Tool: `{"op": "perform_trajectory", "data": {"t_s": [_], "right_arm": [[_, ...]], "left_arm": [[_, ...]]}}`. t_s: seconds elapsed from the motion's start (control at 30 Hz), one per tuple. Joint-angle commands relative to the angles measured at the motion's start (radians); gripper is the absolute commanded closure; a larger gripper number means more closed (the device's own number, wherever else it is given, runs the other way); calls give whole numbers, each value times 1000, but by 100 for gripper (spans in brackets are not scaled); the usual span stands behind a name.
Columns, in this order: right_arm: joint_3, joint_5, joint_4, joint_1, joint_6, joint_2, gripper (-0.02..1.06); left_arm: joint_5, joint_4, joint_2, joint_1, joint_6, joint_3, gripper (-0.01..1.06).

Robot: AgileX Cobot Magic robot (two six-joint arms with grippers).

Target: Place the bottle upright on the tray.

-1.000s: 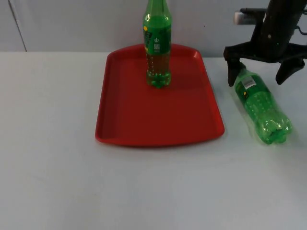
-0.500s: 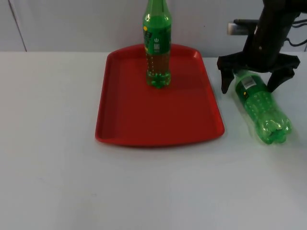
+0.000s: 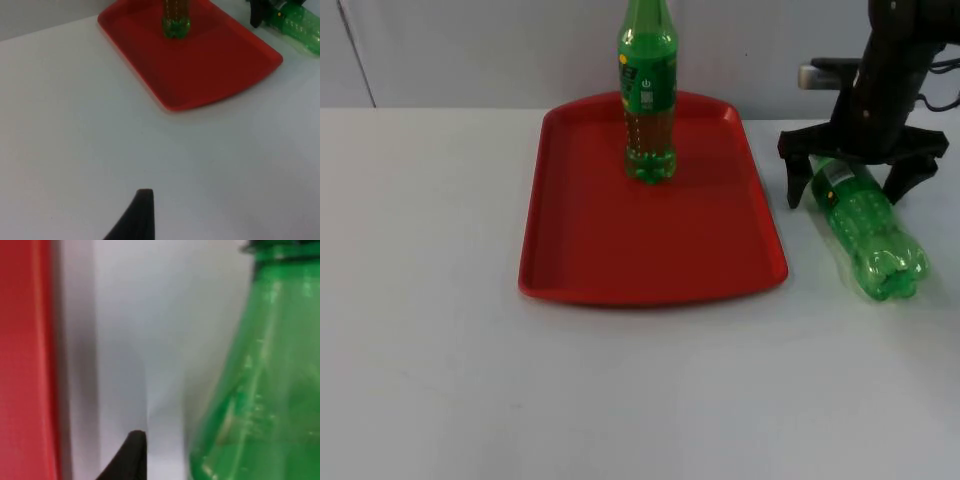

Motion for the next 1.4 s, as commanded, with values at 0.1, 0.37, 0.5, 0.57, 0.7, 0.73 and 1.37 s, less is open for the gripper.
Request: {"op": "perform_trajectory", "data": {"t_s": [0.1, 0.37, 0.5, 0.57, 0.7, 0.73, 1.37], "right_arm": [[-7, 7, 0, -3, -10, -2, 4], [-7, 12, 0, -3, -10, 19, 5], [-7, 15, 14, -3, -10, 42, 6], [-7, 15, 22, -3, -10, 44, 7], [-7, 18, 35, -3, -5, 53, 15], [-7, 18, 40, -3, -5, 53, 22], [-7, 18, 36, -3, 16, 42, 105]], "left_arm": [[-9, 4, -5, -7, -8, 4, 0], [-9, 4, -5, -7, -8, 4, 0], [-9, 4, -5, -7, -8, 4, 0], [-9, 4, -5, -7, -8, 4, 0], [-9, 4, -5, -7, -8, 4, 0], [-9, 4, -5, -7, -8, 4, 0], [-9, 4, -5, -7, -8, 4, 0]]}}
